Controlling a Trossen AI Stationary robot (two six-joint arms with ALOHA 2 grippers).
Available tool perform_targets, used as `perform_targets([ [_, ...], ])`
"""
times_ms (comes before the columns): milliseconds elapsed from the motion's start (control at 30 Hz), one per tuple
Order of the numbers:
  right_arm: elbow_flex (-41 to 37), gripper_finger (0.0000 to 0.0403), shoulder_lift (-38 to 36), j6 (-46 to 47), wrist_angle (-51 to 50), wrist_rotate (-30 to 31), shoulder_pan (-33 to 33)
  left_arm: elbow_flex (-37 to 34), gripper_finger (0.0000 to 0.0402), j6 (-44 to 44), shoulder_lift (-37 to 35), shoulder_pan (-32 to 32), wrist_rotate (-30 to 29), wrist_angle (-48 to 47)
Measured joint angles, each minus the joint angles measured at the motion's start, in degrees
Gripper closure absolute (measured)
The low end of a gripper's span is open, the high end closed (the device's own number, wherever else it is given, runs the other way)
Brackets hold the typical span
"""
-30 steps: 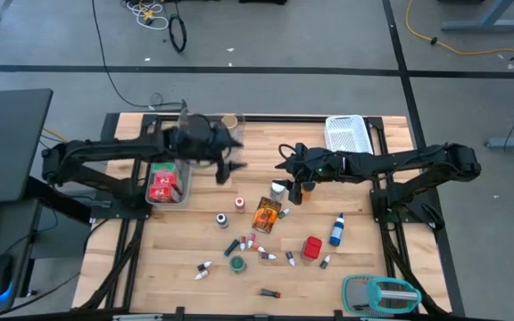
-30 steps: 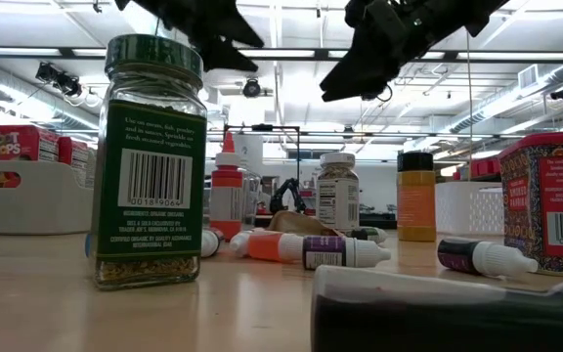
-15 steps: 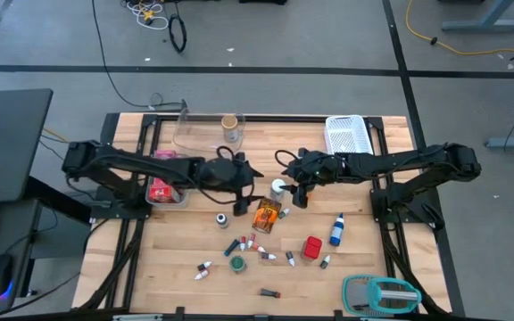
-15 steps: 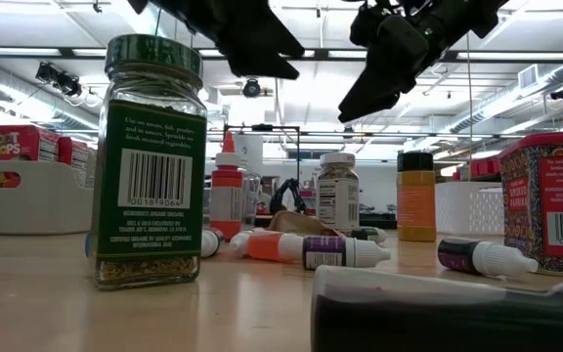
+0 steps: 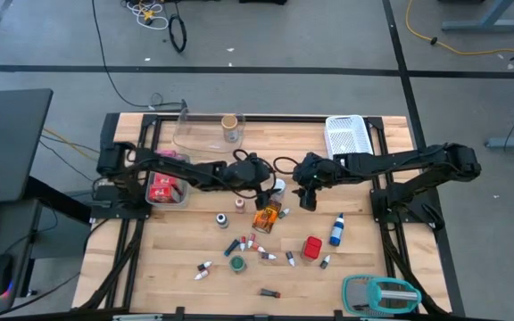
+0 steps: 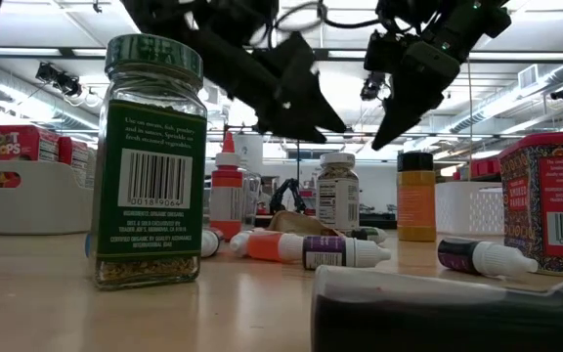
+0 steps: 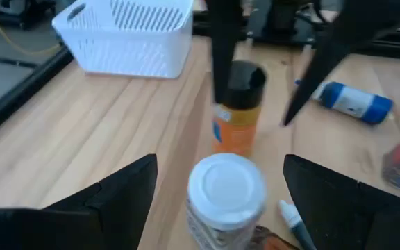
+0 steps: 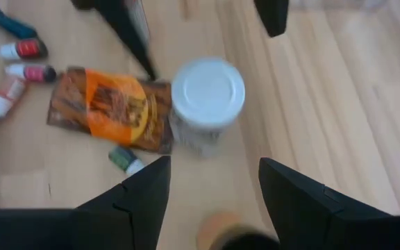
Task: Pick & Place Kitchen Items
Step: Put the white seasoning bottle into the transparent bin
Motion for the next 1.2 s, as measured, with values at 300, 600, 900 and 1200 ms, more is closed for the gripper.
perform_targets([
  [300, 0.0, 0.0172, 0.0, 1.33, -0.88, 0.0, 0.0, 0.02, 0.0082, -0.42, 6.25, 2.18, 6.32, 5.4],
  [600, 0.0, 0.0172, 0.0, 1.19, -0.42, 0.02, 0.02, -0.04, 0.009, 1.75, 7.99, 2.29, 4.65, 7.1],
  [900, 0.0, 0.0172, 0.0, 1.16, -0.03, 0.02, 0.02, -0.02, 0.0182, 1.58, 7.86, 2.28, 5.02, 7.44],
  [1200, 0.0, 0.0172, -0.02, 1.14, 0.35, 0.04, 0.01, -0.04, 0.0182, -1.58, 2.9, 4.32, -2.49, 4.06],
])
